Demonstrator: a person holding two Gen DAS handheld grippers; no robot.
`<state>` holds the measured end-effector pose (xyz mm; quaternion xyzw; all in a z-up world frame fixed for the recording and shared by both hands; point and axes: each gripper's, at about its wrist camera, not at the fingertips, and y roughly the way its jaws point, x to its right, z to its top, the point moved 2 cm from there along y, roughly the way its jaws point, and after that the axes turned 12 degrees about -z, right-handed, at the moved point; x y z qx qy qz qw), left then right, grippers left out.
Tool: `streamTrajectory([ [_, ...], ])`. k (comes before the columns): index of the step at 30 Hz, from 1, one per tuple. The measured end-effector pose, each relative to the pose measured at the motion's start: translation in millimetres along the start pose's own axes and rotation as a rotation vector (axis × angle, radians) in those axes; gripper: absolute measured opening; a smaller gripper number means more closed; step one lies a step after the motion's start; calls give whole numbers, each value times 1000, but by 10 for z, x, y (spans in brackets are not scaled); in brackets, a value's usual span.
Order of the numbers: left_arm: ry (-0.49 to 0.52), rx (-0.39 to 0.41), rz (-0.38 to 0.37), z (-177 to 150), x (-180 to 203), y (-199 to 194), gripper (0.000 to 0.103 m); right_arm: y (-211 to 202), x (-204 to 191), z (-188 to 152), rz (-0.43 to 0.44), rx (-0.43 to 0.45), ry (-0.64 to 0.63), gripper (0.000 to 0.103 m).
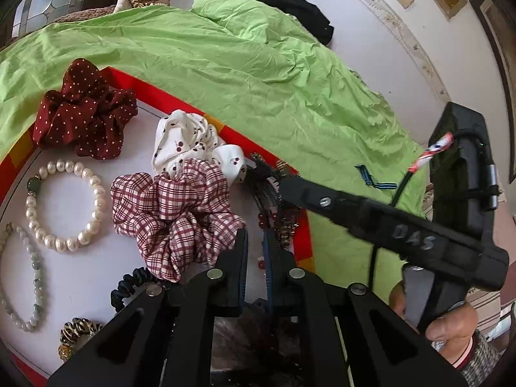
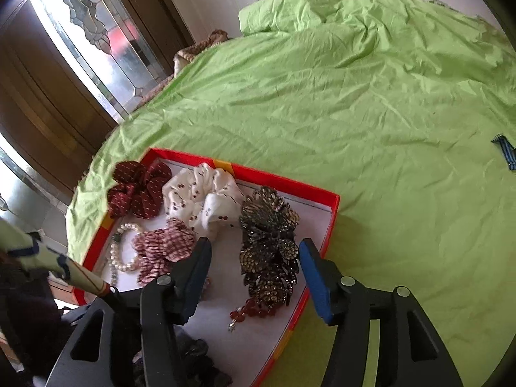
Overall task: Organize jewelry
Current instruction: 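Open the right tool to release the hair clip while the left tool releases the bracelet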
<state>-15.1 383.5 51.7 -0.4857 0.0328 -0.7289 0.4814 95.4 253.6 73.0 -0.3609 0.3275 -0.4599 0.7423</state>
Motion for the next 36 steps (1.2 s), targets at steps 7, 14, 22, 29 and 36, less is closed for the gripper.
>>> streamTrajectory([
  [7,47,73,-89,-14,173,-207,33,-123,117,-113,-171,21,-20,49],
  [14,65,98,-99,-6,247,-264,33,257,146,-208,-246,-85,-21,33],
  [22,85,91,-96,-8,355,-202,34,251,448,-230,-404,-71,38,14],
  [29,112,79,-91,-21,419,-142,35,-51,1406,-479,-503,-80,229,14],
  [36,162,77,-29,-84,532,-106,39,-395,1782,-591,-389,-31,327,31],
])
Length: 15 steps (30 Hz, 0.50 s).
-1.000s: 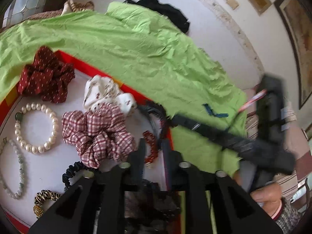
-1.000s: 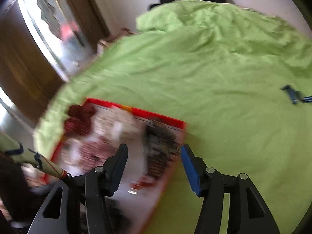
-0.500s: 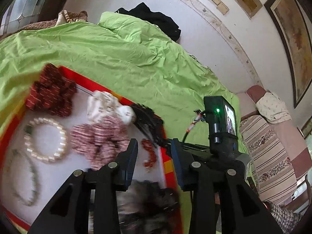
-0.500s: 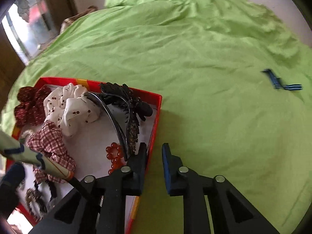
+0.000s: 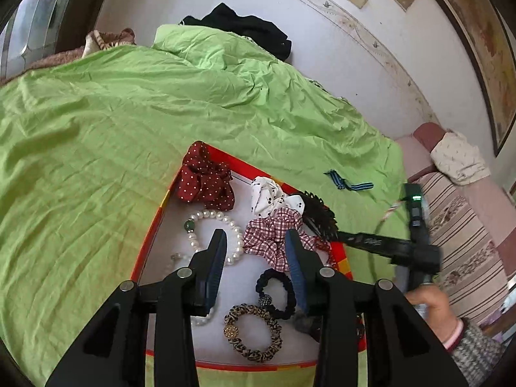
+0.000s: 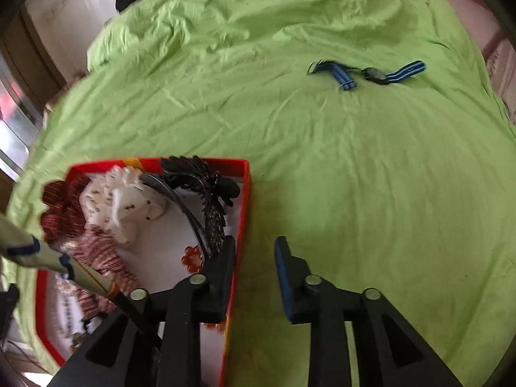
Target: Organize jewelry
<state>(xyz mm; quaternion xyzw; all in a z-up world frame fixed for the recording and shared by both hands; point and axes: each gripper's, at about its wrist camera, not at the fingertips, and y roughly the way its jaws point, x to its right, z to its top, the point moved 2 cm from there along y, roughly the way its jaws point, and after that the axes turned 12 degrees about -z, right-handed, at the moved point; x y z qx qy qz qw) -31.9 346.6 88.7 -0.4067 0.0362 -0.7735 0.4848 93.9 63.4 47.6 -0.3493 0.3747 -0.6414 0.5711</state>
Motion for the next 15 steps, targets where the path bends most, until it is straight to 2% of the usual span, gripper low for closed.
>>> streamTrajectory([
  [1,10,10,15,-15,34,-27,43,-51,25,-19,6,11,0,39],
  [3,27,29,48,-37,85,-80,48,-240,49,-113,16,45,-23,43],
  [6,68,66,148,-80,199,-186,51,-492,143,-367,32,79,-66,43],
  [8,110,101,249,-141,315,-298,58,-615,229,-530,44,93,-70,44],
  [10,138,126,308,-218,412,-399,69,-735,367,-715,52,104,-57,48],
  [11,159,140,345,-301,498,-484,71,-816,494,-846,54,110,-43,49],
  [13,195,157,371,-415,609,-609,79,-900,720,-1011,46,116,-24,49],
  [15,247,176,398,-526,781,-721,82,-1005,941,-1158,31,125,-17,49],
])
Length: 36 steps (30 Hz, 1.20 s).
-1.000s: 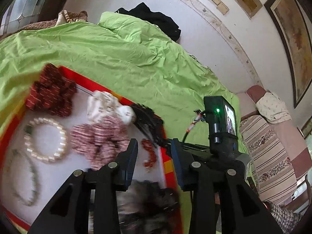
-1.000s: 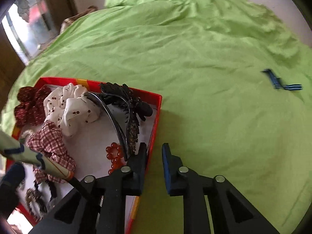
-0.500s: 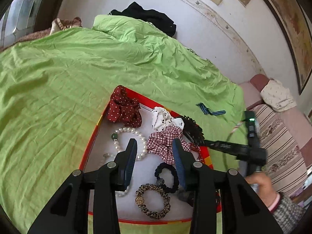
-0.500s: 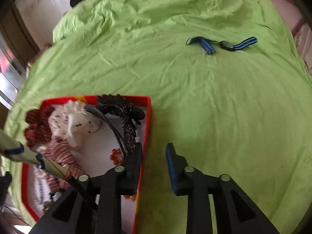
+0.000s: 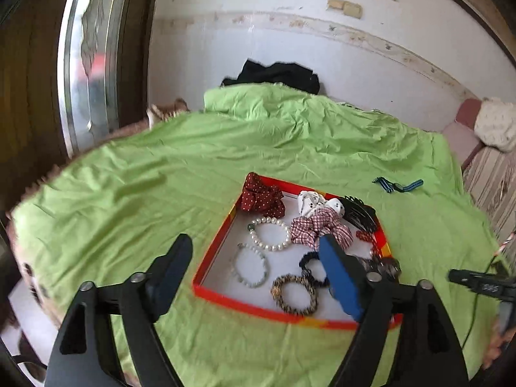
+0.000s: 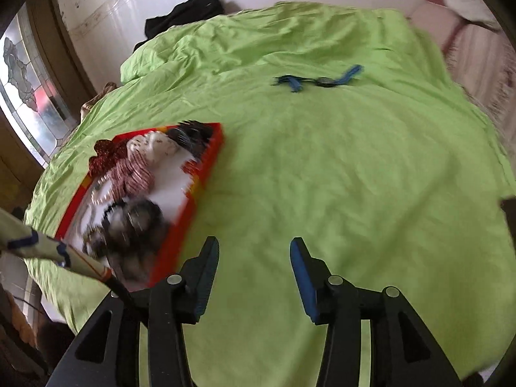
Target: Organize jewelry
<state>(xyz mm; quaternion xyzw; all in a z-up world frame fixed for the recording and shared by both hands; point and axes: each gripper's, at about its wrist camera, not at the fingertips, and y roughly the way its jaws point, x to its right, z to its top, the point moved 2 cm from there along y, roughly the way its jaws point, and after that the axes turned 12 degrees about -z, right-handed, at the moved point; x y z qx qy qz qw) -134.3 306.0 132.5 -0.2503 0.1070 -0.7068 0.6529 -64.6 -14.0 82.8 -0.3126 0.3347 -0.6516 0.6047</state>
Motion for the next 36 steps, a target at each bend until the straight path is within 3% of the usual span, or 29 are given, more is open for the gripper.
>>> streamTrajectory([
  [3,37,21,12,5,192,-183,83,-276,383,-237,-30,24,-9,49],
  [11,66,91,-49,191,712,-477,88,-1024,1314,-682,-149,92,-18,52],
  [17,106,118,-77,274,1048,-584,89,-1435,1757,-922,-347,38,-283,54],
  [19,107,129,-80,290,1109,-605,91,-1535,1853,-982,-372,28,-304,56],
  [23,84,145,-92,291,1200,-652,94,-1657,1923,-1035,-286,87,-182,63],
  [26,143,194,-11,299,1240,-751,103,-1499,1731,-1006,-208,117,-92,63],
  [29,164,252,40,341,1235,-866,103,-1432,1475,-926,-129,164,-6,63],
  [32,120,280,7,401,1212,-941,103,-1459,1222,-850,-29,201,54,63],
  [36,33,252,-27,427,1189,-864,103,-1484,1019,-766,-11,202,120,63],
])
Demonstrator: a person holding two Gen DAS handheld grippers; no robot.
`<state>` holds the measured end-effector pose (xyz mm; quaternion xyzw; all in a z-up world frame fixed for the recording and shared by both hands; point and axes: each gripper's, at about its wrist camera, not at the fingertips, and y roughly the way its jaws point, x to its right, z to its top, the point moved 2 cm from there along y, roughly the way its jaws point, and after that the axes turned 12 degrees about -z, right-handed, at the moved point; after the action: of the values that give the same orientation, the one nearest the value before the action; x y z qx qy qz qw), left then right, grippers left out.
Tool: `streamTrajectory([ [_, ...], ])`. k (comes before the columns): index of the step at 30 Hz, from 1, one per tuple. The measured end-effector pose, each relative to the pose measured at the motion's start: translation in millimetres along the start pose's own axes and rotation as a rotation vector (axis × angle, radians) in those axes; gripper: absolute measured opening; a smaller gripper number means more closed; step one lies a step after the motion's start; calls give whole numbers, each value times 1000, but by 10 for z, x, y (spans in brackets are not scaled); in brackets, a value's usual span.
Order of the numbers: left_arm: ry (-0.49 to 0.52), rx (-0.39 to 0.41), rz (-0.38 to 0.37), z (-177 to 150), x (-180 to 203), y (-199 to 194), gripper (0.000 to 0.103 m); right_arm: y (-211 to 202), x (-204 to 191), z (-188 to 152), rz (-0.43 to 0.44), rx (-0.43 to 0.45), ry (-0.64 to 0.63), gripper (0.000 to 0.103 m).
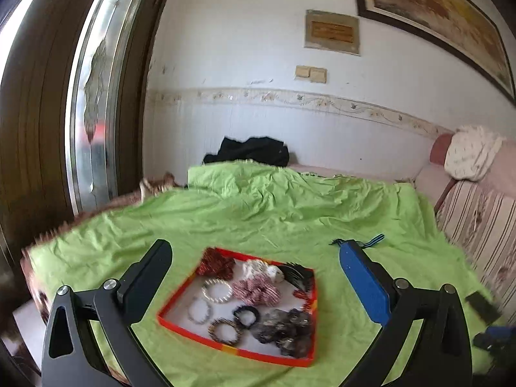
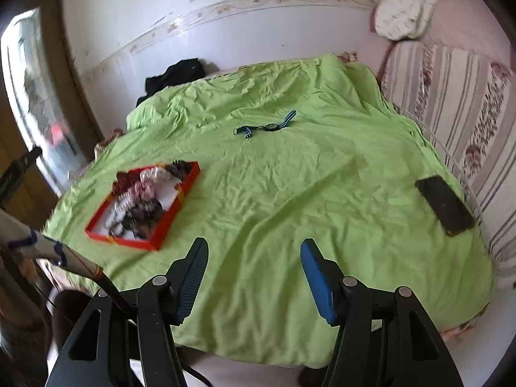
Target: Organize jewelry
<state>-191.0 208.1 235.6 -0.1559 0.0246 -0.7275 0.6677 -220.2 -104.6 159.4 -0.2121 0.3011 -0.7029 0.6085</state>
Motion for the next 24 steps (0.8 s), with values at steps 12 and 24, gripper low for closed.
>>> streamTrajectory([
  [12,3,20,48,-54,-173,-21,103,-33,-313,-42,-72,-48,39,65],
  [24,6,90,109,4,-384,-263,103,-137,-520,-130,-110,-26,-8,68],
])
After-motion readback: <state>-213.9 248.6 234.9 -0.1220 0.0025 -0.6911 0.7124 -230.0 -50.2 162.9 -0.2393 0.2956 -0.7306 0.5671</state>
